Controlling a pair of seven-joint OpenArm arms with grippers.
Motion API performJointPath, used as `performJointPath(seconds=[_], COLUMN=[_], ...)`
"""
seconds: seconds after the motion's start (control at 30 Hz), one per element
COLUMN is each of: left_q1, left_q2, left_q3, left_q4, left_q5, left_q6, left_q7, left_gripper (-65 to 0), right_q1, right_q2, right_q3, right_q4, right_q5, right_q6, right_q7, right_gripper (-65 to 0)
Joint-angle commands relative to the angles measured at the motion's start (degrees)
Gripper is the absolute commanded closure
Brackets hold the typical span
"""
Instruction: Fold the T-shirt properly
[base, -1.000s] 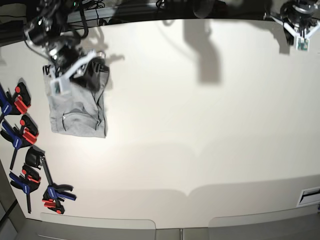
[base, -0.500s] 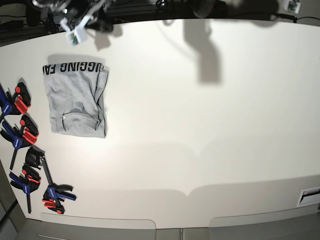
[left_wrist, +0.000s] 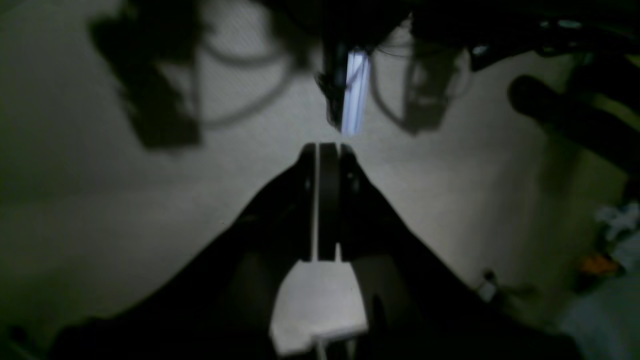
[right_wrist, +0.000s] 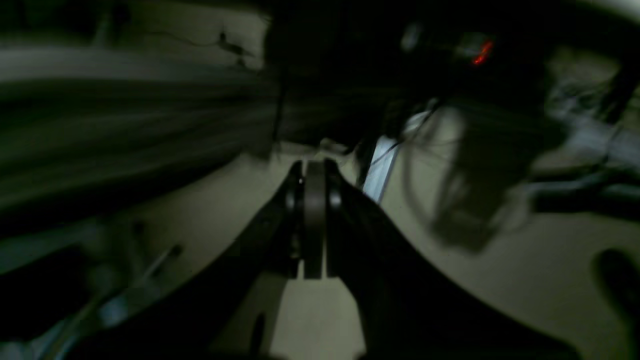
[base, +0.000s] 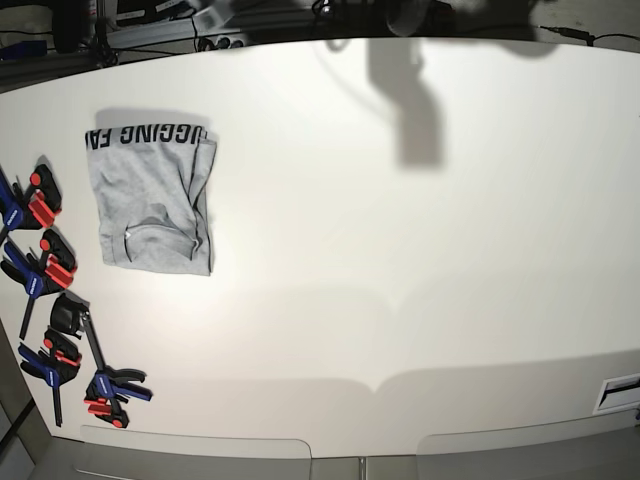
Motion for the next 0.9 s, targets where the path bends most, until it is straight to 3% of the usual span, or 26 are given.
performJointPath(seconds=[0.0,0.13,0.23,0.47,0.6,0.7,0.8,0.87], left_q1=[-0.5,-7.5,-12.4,-21.5,-26.0,-29.5,-32.5,-34.2], left_q2=[-0.2,0.0,1.2,4.4,4.9,4.9,4.9,4.9], left_q3=[1.5,9.2,13.4,16.4,16.4,16.4,16.4,16.4], left_q4=[-2.0,-12.7,-19.3,-30.9,-36.0,-39.7,-43.8,-46.4], left_q5=[-0.5,1.2,5.3,16.3,22.3,24.4,24.3,24.3], left_q6=[-0.6,-0.6,-0.6,-0.5,-0.3,3.4,8.1,8.5], left_q7=[-1.3,-3.1,-4.9,-18.9,-28.0,-29.5,-29.6,-29.6], left_gripper=[0.0,0.0,0.0,0.0,0.0,0.0,0.0,0.0], right_q1=[0.1,5.6,10.4,22.5,30.1,36.7,41.8,44.7], right_q2=[0.9,2.4,2.7,2.5,1.1,-0.8,-2.6,-3.6], right_q3=[-1.7,-8.8,-11.8,-17.8,-21.4,-23.2,-23.4,-23.4], right_q4=[-2.5,-16.4,-26.0,-42.9,-51.4,-58.8,-67.0,-72.2], right_q5=[-0.6,-5.3,-8.3,-11.0,-8.8,-6.8,-5.7,-5.6], right_q6=[0.2,-1.7,-7.6,-18.8,-28.0,-33.0,-34.8,-34.8], right_q7=[1.6,2.4,3.6,18.8,26.7,25.7,25.0,25.4], right_gripper=[0.0,0.0,0.0,0.0,0.0,0.0,0.0,0.0])
